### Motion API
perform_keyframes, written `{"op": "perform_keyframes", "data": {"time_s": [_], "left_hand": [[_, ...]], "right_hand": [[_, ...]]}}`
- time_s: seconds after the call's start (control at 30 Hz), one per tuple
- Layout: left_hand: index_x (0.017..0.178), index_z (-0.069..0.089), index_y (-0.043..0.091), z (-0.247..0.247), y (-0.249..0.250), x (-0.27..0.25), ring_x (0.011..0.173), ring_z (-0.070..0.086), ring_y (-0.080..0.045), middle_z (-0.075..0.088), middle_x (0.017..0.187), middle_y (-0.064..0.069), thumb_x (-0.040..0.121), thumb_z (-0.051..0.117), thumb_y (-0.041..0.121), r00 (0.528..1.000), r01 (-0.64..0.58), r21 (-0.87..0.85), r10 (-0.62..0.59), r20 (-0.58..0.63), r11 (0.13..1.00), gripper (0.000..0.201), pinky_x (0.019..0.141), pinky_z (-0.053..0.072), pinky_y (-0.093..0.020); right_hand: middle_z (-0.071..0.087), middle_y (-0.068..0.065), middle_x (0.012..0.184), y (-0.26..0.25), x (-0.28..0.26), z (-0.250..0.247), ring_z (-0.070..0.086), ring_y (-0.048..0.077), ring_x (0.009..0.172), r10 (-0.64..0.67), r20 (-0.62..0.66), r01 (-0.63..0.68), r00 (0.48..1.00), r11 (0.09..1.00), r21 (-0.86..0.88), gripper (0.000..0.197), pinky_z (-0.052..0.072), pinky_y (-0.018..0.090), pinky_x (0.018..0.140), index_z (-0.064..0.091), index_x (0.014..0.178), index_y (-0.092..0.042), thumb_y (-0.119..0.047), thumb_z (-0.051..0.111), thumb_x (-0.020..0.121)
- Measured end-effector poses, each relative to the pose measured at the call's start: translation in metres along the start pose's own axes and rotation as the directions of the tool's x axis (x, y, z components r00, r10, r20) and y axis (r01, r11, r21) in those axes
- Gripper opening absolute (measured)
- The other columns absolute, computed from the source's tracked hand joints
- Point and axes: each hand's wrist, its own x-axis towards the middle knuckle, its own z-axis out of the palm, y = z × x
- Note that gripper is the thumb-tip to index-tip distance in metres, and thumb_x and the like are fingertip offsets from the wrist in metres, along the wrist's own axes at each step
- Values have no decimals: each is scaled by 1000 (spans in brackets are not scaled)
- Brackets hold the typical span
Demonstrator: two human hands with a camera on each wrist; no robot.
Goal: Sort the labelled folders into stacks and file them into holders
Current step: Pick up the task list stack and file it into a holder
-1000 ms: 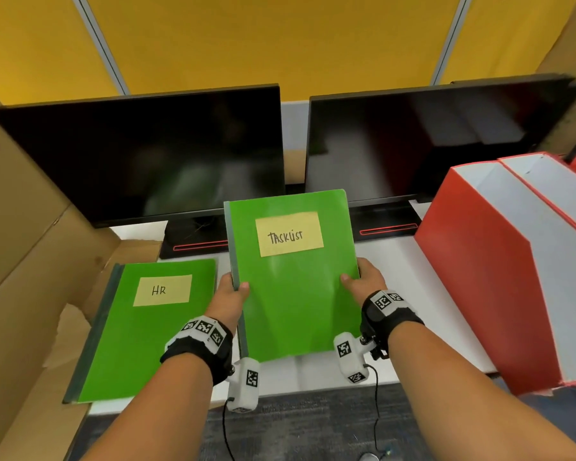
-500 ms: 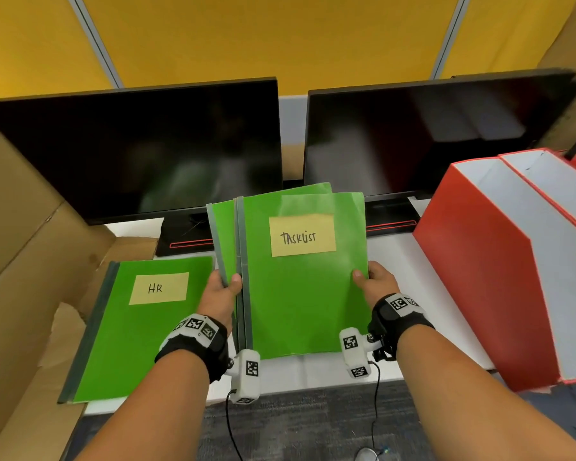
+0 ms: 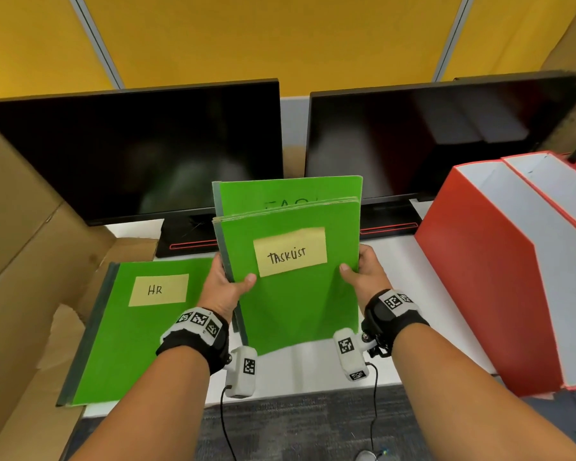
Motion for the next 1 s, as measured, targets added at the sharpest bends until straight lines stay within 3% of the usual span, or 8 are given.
{"op": "perform_keyframes", "data": {"time_s": [0.07, 0.13, 0.27, 0.4, 0.5, 0.7, 0.8, 1.0], "left_hand": [[143, 34, 28, 0, -1, 1, 133, 44, -24, 50, 143, -3, 58, 85, 19, 1000, -4, 23, 4, -4, 1000, 100, 111, 32, -54], [139, 40, 25, 4, 4, 2, 125, 53, -23, 59, 132, -2, 73, 76, 3, 997, -70, 7, 70, -18, 998, 78, 107, 39, -51], [134, 44, 20, 9, 22, 10, 114, 62, -20, 67, 120, 0, 81, 66, -9, 985, -171, 0, 171, -33, 985, 64, 95, 49, -39], [135, 43, 24, 3, 12, 13, 117, 60, -22, 65, 123, 1, 73, 73, -7, 994, -100, 35, 101, -50, 994, 76, 101, 45, -48], [131, 47, 19, 2, -3, 14, 111, 63, -22, 69, 115, 1, 77, 69, -7, 994, -78, 81, 84, -69, 994, 64, 101, 45, -53], [114, 56, 25, 0, -10, 21, 108, 64, -22, 71, 107, 5, 80, 70, -1, 994, -61, 202, 77, -73, 978, 46, 100, 46, -51], [112, 53, 23, 0, -19, 21, 111, 60, -25, 67, 107, 4, 84, 67, 2, 994, 3, 285, 28, -105, 959, 38, 104, 43, -51], [118, 53, 18, 7, -6, 25, 107, 61, -24, 67, 112, 0, 86, 64, 2, 989, -49, 311, 90, -119, 949, 37, 103, 44, -47]], "right_hand": [[66, 5, 108, -3, 2, 1, 62, 28, 104, -12, -20, 12, 1000, 1000, -19, 34, 46, 55, 94, 51, 103, -34, -5, 56, 86], [66, 2, 109, -13, 5, 1, 62, 25, 105, -43, -25, 43, 999, 999, -8, 33, 46, 55, 95, 52, 103, -37, -12, 55, 83], [64, 0, 112, -35, 13, 3, 61, 21, 107, -88, -30, 89, 996, 996, 22, 35, 46, 49, 98, 49, 107, -34, -3, 52, 90], [62, -3, 120, -28, 11, 8, 58, 18, 113, -56, 39, 55, 998, 998, 22, 49, 43, 48, 102, 46, 117, -37, -1, 57, 86], [62, -1, 121, -16, 13, 10, 58, 19, 114, -27, 25, 27, 999, 1000, 15, 50, 42, 49, 104, 46, 125, -28, 1, 56, 86], [64, -5, 120, -14, 23, 9, 59, 18, 113, 0, 9, 0, 1000, 998, -58, 49, 44, 46, 103, 49, 128, -28, -2, 56, 87], [64, -2, 118, -6, 19, 8, 59, 20, 111, 41, 29, -35, 999, 980, -198, 43, 44, 42, 102, 51, 129, -21, -5, 54, 90], [66, -2, 111, -16, 17, 4, 61, 18, 105, -2, -27, -3, 1000, 986, -165, 38, 44, 29, 92, 54, 125, -18, -4, 54, 90]]}}
